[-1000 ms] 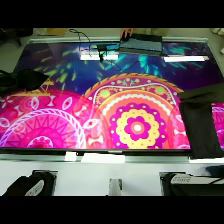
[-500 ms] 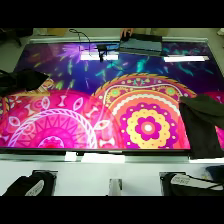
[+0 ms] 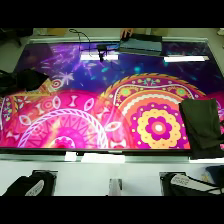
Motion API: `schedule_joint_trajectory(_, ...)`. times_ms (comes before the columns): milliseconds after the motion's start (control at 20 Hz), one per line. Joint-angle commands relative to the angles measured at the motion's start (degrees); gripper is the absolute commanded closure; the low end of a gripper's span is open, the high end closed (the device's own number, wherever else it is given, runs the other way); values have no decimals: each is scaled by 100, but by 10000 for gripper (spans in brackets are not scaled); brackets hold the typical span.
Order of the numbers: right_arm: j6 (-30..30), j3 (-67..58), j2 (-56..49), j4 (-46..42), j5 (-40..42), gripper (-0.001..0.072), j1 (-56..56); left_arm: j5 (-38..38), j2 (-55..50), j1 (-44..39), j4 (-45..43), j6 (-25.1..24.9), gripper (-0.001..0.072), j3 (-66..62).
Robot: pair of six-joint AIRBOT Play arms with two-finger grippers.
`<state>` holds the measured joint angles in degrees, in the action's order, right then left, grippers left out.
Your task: Fold the shirts.
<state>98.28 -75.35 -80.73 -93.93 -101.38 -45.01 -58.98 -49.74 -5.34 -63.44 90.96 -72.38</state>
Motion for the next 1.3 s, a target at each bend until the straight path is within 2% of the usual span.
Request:
schedule_joint_trajectory(0, 46, 450, 20, -321, 184, 682, -2, 0, -2, -4, -2, 0, 669, 2)
schedule_joint_trajectory(50, 79, 472, 20, -442, 236, 639, -2, 2, -2, -4, -2, 0, 669, 2)
schedule_joint_trajectory(100, 74, 472, 20, -531, 258, 536, -2, 0, -2, -4, -2, 0, 669, 2)
schedule_joint_trajectory(200, 74, 470, 20, -723, 267, 438, -7, 2, -2, -4, -2, 0, 669, 2)
schedule_joint_trajectory(300, -111, 442, 31, -850, 267, 209, -7, 7, -2, -4, -2, -2, 669, 2)
schedule_joint_trajectory(350, -125, 337, 55, -846, 323, 154, -4, 55, -2, -4, -2, -2, 669, 0)
schedule_joint_trajectory(450, -129, -249, 120, -597, 590, 154, 0, 332, -4, -4, -4, -59, 671, -4)
schedule_joint_trajectory(550, -216, -1211, 223, -85, 1178, 155, 109, 79, -219, -26, -245, -323, 673, -258)
schedule_joint_trajectory(700, -962, -2330, 481, 1038, 2555, 151, 1010, -1005, -1163, -461, -1941, -284, 673, -1152)
schedule_joint_trajectory(750, -990, -2450, 549, 1182, 2802, 151, 1464, -1276, -1506, -671, -2675, -153, 673, -1375)
schedule_joint_trajectory(850, -752, -2459, 533, 990, 2651, 151, 2509, -1740, -2111, -1073, -4006, 459, 670, -1541)
schedule_joint_trajectory(900, -385, -2415, 393, 745, 2315, 151, 2994, -1919, -2365, -1172, -4181, 754, 635, -1528)
schedule_joint_trajectory(950, -74, -2402, 188, 682, 1864, 150, 3327, -2124, -2588, -1204, -4105, 911, 473, -1528)
schedule_joint_trajectory(1000, 125, -2402, -66, 813, 1360, 146, 3587, -2409, -2802, -1224, -3945, 984, 256, -1469)
schedule_joint_trajectory(1050, 162, -2402, -284, 988, 955, 142, 3777, -2677, -2953, -1222, -3814, 981, 79, -1353)
schedule_joint_trajectory(1100, 168, -2402, -474, 1078, 616, 117, 3969, -2824, -2999, -1220, -3797, 986, 45, -1180)
schedule_joint_trajectory(1150, 164, -2404, -584, 1064, 468, 95, 4116, -2704, -2920, -1241, -3720, 988, 53, -1034)
schedule_joint_trajectory(1250, 166, -2404, -634, 1067, 466, 57, 4301, -2135, -2627, -1300, -3530, 1045, 53, -918)
